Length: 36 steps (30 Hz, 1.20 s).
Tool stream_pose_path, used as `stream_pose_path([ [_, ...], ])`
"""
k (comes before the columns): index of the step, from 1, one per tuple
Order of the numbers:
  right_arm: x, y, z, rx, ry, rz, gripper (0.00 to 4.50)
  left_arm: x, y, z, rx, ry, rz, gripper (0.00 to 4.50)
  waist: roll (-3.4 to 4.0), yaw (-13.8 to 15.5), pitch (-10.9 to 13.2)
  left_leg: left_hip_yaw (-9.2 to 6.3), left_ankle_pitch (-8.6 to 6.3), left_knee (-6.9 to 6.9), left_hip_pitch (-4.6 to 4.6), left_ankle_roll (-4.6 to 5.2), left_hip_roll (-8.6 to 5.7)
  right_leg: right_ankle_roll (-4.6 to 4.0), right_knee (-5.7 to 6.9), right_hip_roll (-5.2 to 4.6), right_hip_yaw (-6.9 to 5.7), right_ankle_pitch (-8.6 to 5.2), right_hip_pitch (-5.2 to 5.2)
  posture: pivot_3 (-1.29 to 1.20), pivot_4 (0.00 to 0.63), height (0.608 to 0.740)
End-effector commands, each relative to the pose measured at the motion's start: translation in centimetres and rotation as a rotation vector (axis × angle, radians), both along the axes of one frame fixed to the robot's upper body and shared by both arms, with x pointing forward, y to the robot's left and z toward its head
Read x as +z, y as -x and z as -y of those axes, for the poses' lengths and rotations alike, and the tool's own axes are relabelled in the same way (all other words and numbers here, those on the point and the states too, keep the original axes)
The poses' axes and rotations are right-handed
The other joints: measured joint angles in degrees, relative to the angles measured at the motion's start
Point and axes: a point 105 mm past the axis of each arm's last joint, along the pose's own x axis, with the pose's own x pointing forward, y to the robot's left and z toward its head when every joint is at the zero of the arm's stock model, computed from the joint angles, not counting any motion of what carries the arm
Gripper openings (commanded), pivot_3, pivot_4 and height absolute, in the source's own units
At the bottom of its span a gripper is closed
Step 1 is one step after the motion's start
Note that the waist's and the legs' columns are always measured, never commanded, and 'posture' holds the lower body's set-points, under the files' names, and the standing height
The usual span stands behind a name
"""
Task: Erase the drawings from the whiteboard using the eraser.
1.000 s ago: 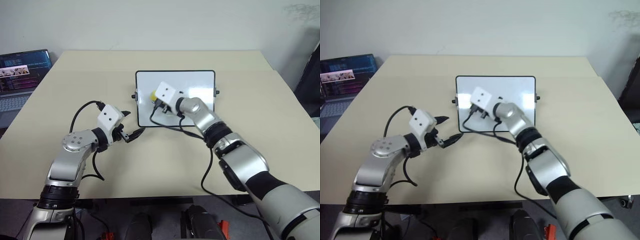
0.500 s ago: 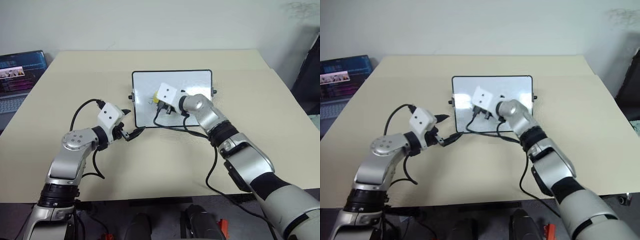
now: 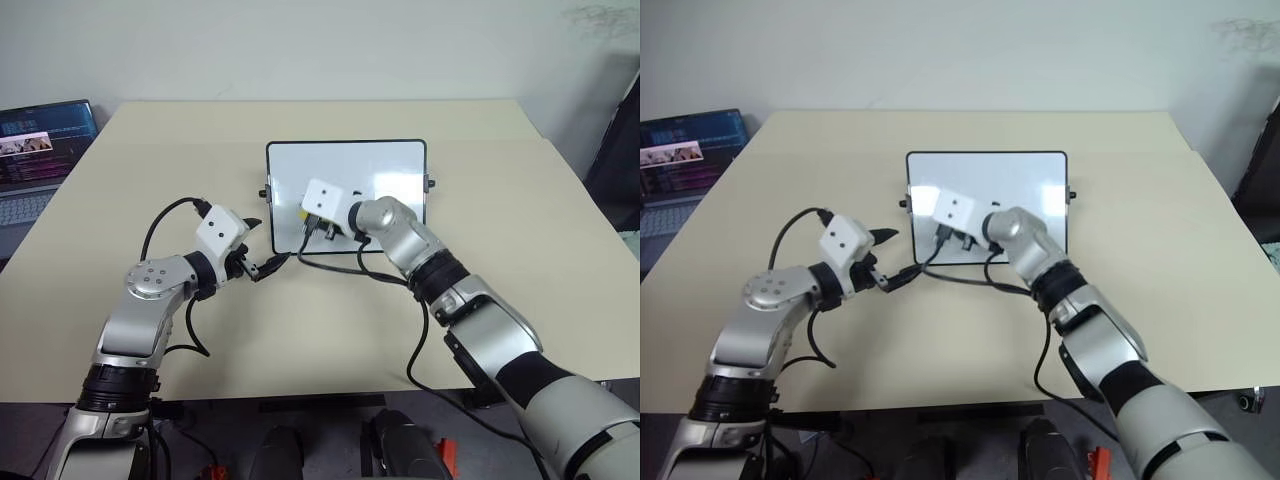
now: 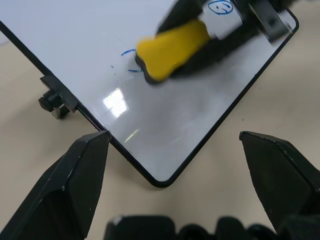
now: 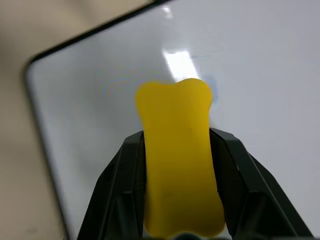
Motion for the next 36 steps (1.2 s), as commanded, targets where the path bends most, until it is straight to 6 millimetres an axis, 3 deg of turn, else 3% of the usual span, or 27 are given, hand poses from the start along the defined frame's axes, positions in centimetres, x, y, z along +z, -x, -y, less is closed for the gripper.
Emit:
stream_pose_path([
  [1,1.2,-1.6,2.3,-0.127,-0.015,0.043,1.92,1.1,-0.1,0.2,-0.018,-0.007,0.046,4.5,0.0,0.0,0.0,0.01,0.0,0.0,0.0,0.0,0.0,0.0,0.0,0.0,0.0,0.0,0.0,0.0,0.15,0.74],
  [8,1.4,-1.4,1.7,-0.097,-0.015,0.042,1.92,1.2,-0.2,0.2,-0.019,-0.009,0.047,4.5,0.0,-0.1,0.0,0.01,0.0,-0.01,0.0,0.0,0.0,0.0,-0.01,0.0,0.01,0.0,0.0,0.0,0.15,0.74],
  [12,0.7,-0.6,0.4,-0.04,-0.008,0.022,1.26,1.1,-0.3,0.1,-0.017,-0.011,0.047,4.5,0.0,-0.1,0.0,0.01,0.0,-0.02,0.0,0.0,0.0,0.0,-0.02,0.0,0.01,0.0,-0.01,0.0,0.15,0.74],
  [23,-0.8,2.6,-3.5,0.121,0.043,-0.024,1.25,1.2,-0.3,0.2,-0.017,-0.008,0.048,4.5,0.0,-0.1,0.0,-0.02,-0.01,-0.1,-0.1,0.0,0.01,-0.01,-0.07,0.02,-0.01,-0.01,-0.1,0.0,0.15,0.74],
  [32,1.6,0.1,-1.7,-0.022,0.023,0.066,1.25,1.2,-0.3,0.1,-0.013,-0.009,0.05,4.5,0.0,-0.1,0.0,-0.04,-0.01,-0.1,-0.1,-0.01,0.01,-0.02,-0.06,0.01,-0.05,-0.01,-0.11,0.0,0.15,0.74],
  [36,3.0,-1.4,0.2,-0.113,0.032,0.126,1.25,1.3,-0.2,0.2,-0.016,-0.01,0.052,4.5,0.0,-0.1,0.0,-0.04,-0.02,-0.13,-0.1,-0.01,0.01,-0.02,-0.08,0.01,-0.04,-0.02,-0.12,0.0,0.15,0.74],
])
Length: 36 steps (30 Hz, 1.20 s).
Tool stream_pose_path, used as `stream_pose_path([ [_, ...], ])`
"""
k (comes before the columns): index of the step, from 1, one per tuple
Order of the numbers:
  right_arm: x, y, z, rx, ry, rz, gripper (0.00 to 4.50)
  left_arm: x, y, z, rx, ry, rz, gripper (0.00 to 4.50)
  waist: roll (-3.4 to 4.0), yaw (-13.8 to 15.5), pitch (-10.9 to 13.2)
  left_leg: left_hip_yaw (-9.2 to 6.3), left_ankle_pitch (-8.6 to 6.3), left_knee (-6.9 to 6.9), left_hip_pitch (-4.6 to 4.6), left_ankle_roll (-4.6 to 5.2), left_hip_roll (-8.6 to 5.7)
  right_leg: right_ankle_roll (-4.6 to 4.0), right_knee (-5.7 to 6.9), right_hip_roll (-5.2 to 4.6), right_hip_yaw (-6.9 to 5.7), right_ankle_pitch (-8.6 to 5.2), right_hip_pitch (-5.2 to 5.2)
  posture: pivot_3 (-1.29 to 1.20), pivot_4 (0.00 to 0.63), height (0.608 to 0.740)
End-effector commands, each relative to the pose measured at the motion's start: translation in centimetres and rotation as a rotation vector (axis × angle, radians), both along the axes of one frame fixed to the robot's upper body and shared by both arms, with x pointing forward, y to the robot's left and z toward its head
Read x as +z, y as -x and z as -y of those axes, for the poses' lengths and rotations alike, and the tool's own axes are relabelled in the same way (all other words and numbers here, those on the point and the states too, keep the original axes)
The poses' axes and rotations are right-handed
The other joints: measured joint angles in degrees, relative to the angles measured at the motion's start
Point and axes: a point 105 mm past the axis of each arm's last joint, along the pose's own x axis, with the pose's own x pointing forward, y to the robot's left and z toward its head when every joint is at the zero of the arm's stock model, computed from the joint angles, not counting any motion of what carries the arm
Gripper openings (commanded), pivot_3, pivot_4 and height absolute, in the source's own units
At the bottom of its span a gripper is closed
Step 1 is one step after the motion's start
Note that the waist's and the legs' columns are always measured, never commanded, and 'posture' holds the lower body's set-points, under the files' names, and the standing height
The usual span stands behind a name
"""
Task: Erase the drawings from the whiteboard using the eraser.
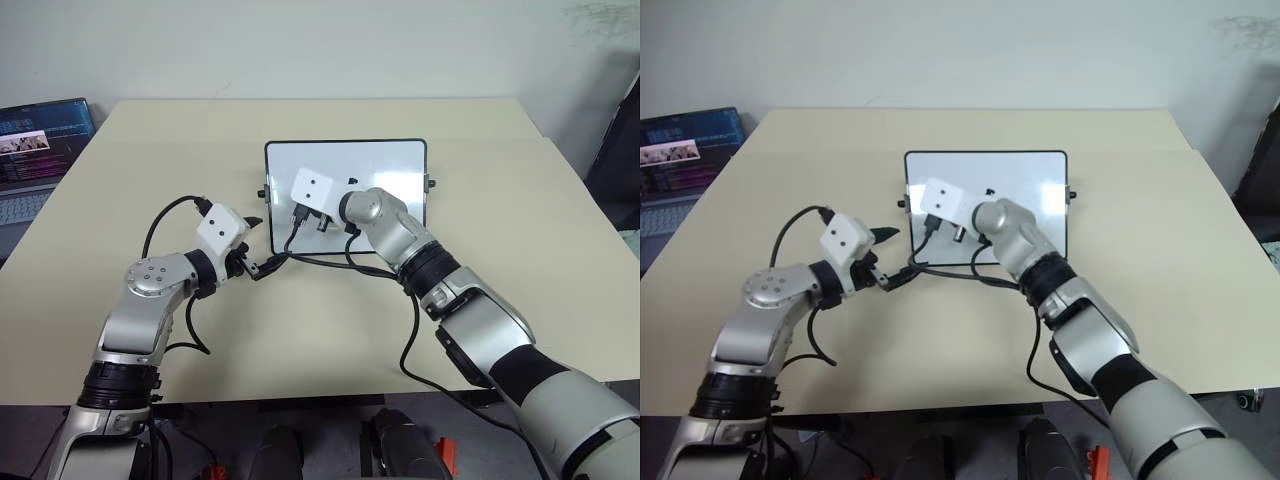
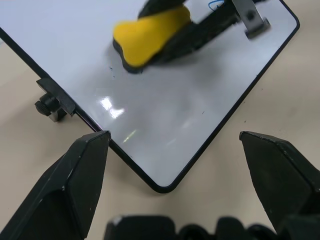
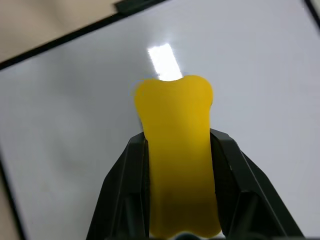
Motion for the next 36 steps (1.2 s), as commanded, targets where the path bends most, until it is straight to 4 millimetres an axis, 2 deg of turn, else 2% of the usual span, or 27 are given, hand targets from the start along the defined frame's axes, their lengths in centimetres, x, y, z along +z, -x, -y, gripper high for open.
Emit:
stream_pose_path([
  [1,1.8,-1.5,1.9,-0.082,-0.004,0.066,1.25,1.1,-0.1,0.2,-0.006,-0.005,0.05,4.5,0.0,0.0,0.0,0.0,0.0,0.0,0.0,0.0,0.0,0.0,0.0,0.0,0.0,0.0,0.0,0.0,0.15,0.74],
  [5,0.9,-1.0,1.3,-0.041,0.017,0.034,1.25,1.1,-0.2,0.2,-0.008,-0.006,0.05,4.5,0.0,0.1,0.0,0.0,0.0,0.01,0.0,0.0,-0.01,0.0,0.0,-0.01,0.0,0.0,0.01,0.0,0.15,0.74],
  [12,-2.7,2.1,-0.8,0.149,0.131,-0.108,1.25,1.2,-0.2,0.4,-0.015,-0.005,0.05,4.5,0.0,0.0,0.0,-0.01,0.0,0.01,0.01,0.0,0.0,0.0,0.01,0.0,-0.01,0.0,0.01,0.0,0.15,0.74],
  [17,-4.5,3.2,-0.6,0.188,0.218,-0.156,1.25,1.2,-0.3,0.5,-0.016,-0.005,0.051,4.5,0.0,0.0,0.0,-0.02,0.0,0.02,0.01,0.0,0.0,0.0,0.03,0.0,-0.02,0.0,0.01,0.0,0.15,0.74],
  [20,-3.8,2.5,-0.1,0.143,0.21,-0.128,1.25,1.2,-0.2,0.5,-0.016,-0.004,0.051,4.5,0.0,0.1,0.0,-0.03,0.0,0.03,0.01,0.0,0.0,0.0,0.03,0.0,-0.04,0.0,0.01,0.0,0.15,0.74],
  [26,0.4,-0.3,1.1,0.004,0.159,0.047,1.25,1.2,-0.2,0.5,-0.013,-0.003,0.051,4.5,0.0,0.2,0.0,-0.04,0.01,0.06,0.01,-0.01,0.0,0.0,0.05,0.0,-0.04,0.0,0.02,0.0,0.15,0.74],
  [29,1.8,-1.1,1.7,-0.044,0.155,0.108,1.24,1.2,-0.2,0.5,-0.013,-0.002,0.051,4.5,0.0,0.2,0.0,-0.03,0.01,0.06,0.01,-0.01,0.0,0.0,0.03,0.0,-0.03,0.0,0.02,0.0,0.15,0.74],
  [32,2.2,-1.7,2.3,-0.07,0.174,0.136,1.23,1.2,-0.2,0.5,-0.015,-0.001,0.051,4.5,0.0,0.2,0.0,-0.03,0.0,0.02,0.01,0.0,0.0,-0.01,0.02,0.0,-0.04,0.0,0.01,0.0,0.15,0.74],
  [36,1.1,-1.4,1.9,-0.042,0.195,0.099,1.22,1.2,-0.3,0.6,-0.017,0.0,0.05,4.5,0.0,0.2,0.0,-0.03,0.0,0.02,0.01,0.0,0.0,-0.01,0.02,0.0,-0.03,0.0,0.02,0.0,0.15,0.74],
])
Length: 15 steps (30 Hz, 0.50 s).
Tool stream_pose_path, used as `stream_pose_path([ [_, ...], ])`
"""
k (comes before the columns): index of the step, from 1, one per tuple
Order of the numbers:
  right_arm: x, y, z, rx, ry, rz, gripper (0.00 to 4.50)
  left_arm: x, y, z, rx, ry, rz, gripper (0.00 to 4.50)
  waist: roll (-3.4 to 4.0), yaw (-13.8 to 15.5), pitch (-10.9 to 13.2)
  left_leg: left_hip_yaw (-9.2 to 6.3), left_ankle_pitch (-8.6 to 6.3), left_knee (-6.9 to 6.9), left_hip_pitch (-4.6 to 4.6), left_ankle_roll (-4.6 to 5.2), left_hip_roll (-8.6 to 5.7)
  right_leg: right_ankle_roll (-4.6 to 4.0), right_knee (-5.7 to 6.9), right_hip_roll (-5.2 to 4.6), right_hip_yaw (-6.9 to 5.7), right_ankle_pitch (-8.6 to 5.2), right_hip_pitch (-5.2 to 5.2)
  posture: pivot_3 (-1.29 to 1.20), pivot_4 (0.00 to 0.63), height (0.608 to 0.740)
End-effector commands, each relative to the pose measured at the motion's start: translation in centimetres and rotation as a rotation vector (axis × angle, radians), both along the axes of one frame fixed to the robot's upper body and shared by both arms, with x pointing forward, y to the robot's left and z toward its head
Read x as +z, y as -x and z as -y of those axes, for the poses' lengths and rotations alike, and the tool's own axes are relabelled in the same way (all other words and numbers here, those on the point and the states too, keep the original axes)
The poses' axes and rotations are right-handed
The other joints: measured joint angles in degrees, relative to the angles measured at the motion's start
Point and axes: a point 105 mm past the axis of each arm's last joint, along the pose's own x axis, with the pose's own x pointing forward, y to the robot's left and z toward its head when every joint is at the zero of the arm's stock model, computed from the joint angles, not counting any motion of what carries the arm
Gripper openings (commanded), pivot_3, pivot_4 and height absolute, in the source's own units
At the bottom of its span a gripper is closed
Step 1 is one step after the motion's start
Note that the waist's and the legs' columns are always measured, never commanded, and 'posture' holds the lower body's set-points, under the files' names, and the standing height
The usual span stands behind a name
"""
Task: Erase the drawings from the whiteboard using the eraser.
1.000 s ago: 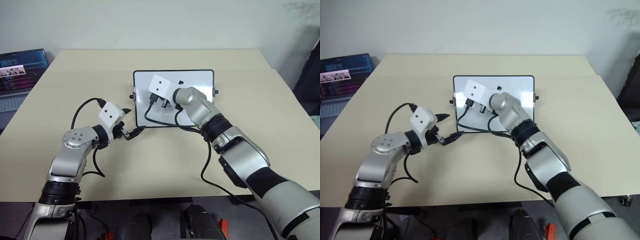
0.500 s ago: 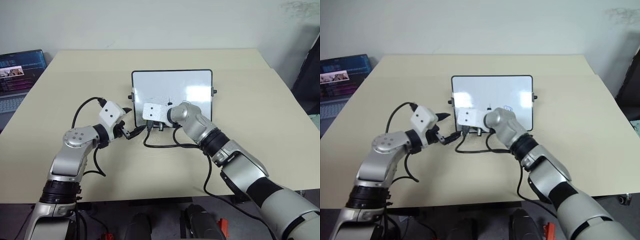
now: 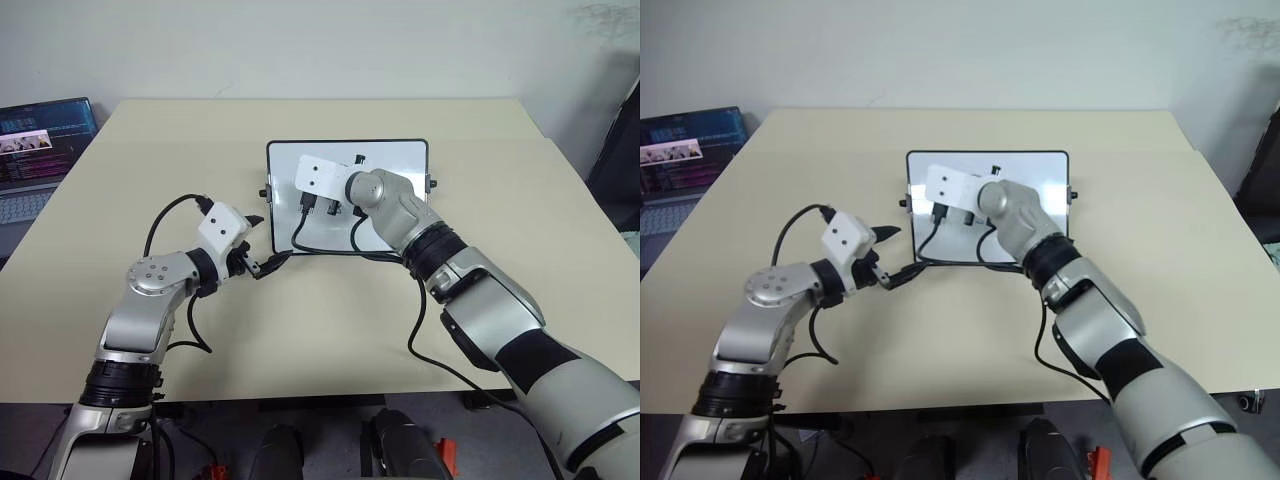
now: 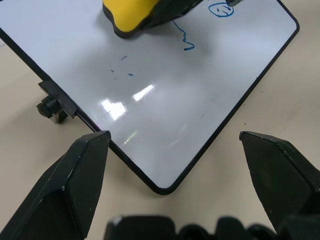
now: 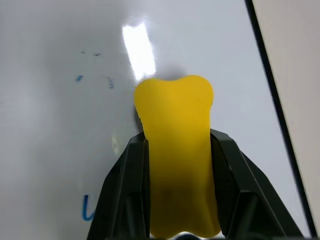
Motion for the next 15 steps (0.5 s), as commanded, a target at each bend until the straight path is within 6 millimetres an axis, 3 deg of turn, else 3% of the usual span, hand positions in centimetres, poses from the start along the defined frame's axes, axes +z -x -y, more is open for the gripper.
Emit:
stream_pose_path([
  [1,-1.1,0.0,0.5,-0.008,0.032,-0.038,1.22,1.0,-0.1,0.4,-0.013,-0.003,0.045,4.5,0.0,0.0,0.0,0.0,0.0,0.0,0.0,0.0,0.0,0.0,0.0,0.0,0.0,0.0,0.0,0.0,0.15,0.74],
  [10,-5.3,3.3,-2.5,0.152,0.13,-0.229,1.22,1.0,-0.2,0.6,-0.017,0.003,0.043,4.5,0.0,-0.3,0.0,-0.01,0.0,0.01,0.03,0.0,0.0,0.0,0.03,0.0,0.0,0.0,0.01,0.0,0.15,0.74],
  [15,-5.3,3.4,-2.7,0.144,0.12,-0.233,1.21,0.9,-0.1,0.5,-0.015,0.004,0.042,4.5,0.0,-0.2,0.0,-0.02,0.0,0.02,0.03,0.0,0.0,0.0,0.04,0.01,-0.02,0.0,0.02,0.0,0.15,0.74],
])
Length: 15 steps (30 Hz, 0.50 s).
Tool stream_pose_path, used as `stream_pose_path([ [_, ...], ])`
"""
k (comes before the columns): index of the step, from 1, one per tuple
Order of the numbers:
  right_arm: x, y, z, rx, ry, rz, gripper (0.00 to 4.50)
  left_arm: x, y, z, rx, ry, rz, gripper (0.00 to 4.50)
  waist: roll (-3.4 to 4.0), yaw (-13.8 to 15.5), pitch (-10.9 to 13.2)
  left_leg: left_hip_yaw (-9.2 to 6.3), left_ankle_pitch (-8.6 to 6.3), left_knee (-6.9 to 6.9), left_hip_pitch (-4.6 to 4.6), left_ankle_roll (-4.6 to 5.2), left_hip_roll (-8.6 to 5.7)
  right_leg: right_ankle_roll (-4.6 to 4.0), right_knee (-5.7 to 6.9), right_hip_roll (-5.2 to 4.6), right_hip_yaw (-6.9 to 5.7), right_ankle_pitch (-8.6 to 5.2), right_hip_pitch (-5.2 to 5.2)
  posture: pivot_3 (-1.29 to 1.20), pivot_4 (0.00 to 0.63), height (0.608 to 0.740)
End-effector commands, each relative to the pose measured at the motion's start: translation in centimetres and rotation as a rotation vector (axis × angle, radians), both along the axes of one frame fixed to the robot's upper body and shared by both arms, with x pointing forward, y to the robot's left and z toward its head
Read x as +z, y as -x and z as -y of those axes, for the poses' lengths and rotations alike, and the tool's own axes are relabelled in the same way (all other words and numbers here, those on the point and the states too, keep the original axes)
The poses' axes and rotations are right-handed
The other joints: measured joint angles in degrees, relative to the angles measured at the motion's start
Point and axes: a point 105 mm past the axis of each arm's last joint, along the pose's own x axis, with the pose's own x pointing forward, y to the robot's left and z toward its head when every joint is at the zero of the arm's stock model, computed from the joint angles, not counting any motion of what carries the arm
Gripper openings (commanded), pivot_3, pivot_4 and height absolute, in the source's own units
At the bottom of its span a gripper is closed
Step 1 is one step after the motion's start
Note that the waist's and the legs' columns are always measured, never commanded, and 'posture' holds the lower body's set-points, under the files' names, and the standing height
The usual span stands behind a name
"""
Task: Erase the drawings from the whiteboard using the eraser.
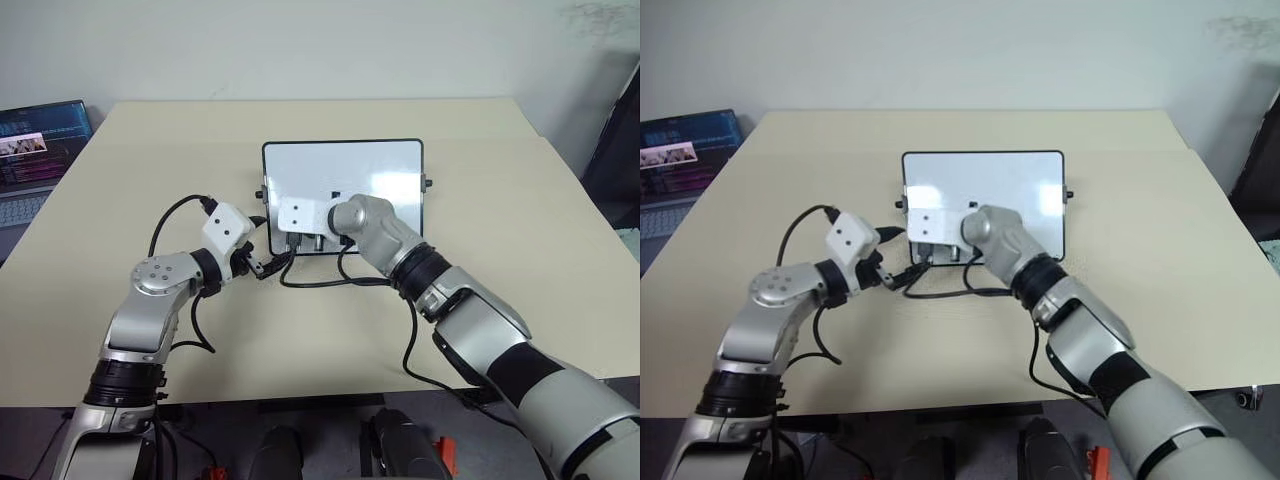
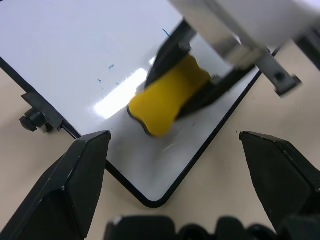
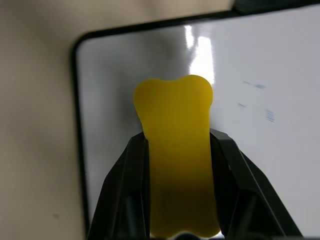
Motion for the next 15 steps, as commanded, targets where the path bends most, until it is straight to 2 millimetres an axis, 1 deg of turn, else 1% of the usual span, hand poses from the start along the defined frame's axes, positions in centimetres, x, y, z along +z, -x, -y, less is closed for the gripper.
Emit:
stream_pose_path([
  [1,0.2,-0.7,0.9,-0.054,0.007,0.014,1.21,1.0,-0.1,0.0,-0.001,-0.003,0.045,4.5,0.0,0.0,0.0,0.0,0.0,0.0,0.0,0.0,0.0,0.0,0.0,0.0,0.0,0.0,0.0,0.0,0.15,0.74],
  [2,0.5,-0.9,1.0,-0.065,-0.002,0.023,1.21,1.0,-0.1,0.0,0.0,-0.003,0.045,4.5,0.0,0.0,0.0,0.0,0.0,0.0,0.0,0.0,0.0,0.0,0.0,0.0,0.0,0.0,0.0,0.0,0.15,0.74],
  [6,3.4,-3.0,2.1,-0.178,-0.109,0.12,1.21,1.0,0.0,0.0,0.002,-0.001,0.045,4.5,0.0,0.0,0.0,-0.01,0.01,0.02,0.01,0.0,0.0,0.0,0.02,0.0,0.0,0.0,0.0,0.0,0.15,0.74],
  [10,5.4,-4.3,3.4,-0.251,-0.154,0.204,1.2,1.0,-0.1,0.0,0.002,-0.003,0.044,4.5,0.0,0.3,0.0,-0.02,0.01,0.03,-0.01,-0.01,0.0,0.0,-0.02,0.0,-0.01,0.0,0.01,0.0,0.15,0.74],
  [12,6.0,-4.7,3.7,-0.272,-0.173,0.221,1.2,1.0,-0.1,0.0,0.0,-0.004,0.043,4.5,0.0,0.3,0.0,-0.01,0.01,0.0,-0.01,-0.01,0.0,0.0,-0.03,0.0,0.0,0.0,0.0,0.0,0.15,0.74],
  [15,6.0,-4.6,3.6,-0.264,-0.167,0.215,1.2,0.9,-0.1,0.1,-0.005,-0.004,0.041,4.5,0.0,0.3,0.0,-0.01,0.01,-0.02,-0.01,-0.01,0.0,-0.01,-0.03,0.0,0.0,0.0,0.0,0.0,0.15,0.74],
])
